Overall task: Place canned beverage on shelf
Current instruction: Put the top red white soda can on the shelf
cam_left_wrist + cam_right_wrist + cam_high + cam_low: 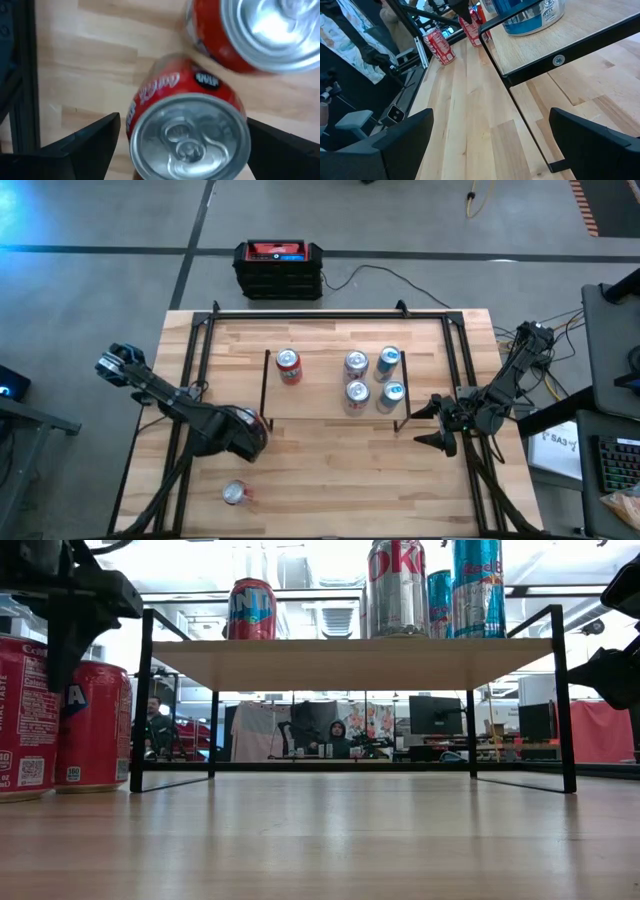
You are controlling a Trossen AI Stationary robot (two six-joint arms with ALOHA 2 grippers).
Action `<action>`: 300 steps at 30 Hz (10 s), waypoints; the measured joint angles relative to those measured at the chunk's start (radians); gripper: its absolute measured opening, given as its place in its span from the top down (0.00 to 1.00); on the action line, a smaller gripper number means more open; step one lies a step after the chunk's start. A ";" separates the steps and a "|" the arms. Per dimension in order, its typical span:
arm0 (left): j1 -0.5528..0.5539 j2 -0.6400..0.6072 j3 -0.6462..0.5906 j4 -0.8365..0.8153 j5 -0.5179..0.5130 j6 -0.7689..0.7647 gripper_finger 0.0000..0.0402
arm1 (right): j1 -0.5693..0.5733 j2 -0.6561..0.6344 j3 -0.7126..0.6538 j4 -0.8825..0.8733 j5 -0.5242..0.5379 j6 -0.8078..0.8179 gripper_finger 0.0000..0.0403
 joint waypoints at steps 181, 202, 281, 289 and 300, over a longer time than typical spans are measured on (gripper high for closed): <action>0.281 0.431 1.081 -0.418 -0.343 0.691 0.01 | 0.000 0.001 0.000 0.000 0.000 0.000 0.05; 0.327 0.418 1.082 -0.418 -0.344 0.740 0.10 | 0.000 0.001 0.000 0.000 0.000 0.000 0.05; 0.010 0.477 0.966 -0.409 -0.769 0.819 0.65 | 0.000 0.001 0.000 -0.001 0.000 0.000 0.05; -0.082 0.476 0.827 -0.329 -0.995 0.798 0.65 | 0.000 0.001 0.000 -0.001 0.000 0.000 0.05; -0.112 0.477 0.652 -0.126 -1.161 0.845 0.65 | 0.000 0.001 0.000 -0.001 0.000 0.000 0.05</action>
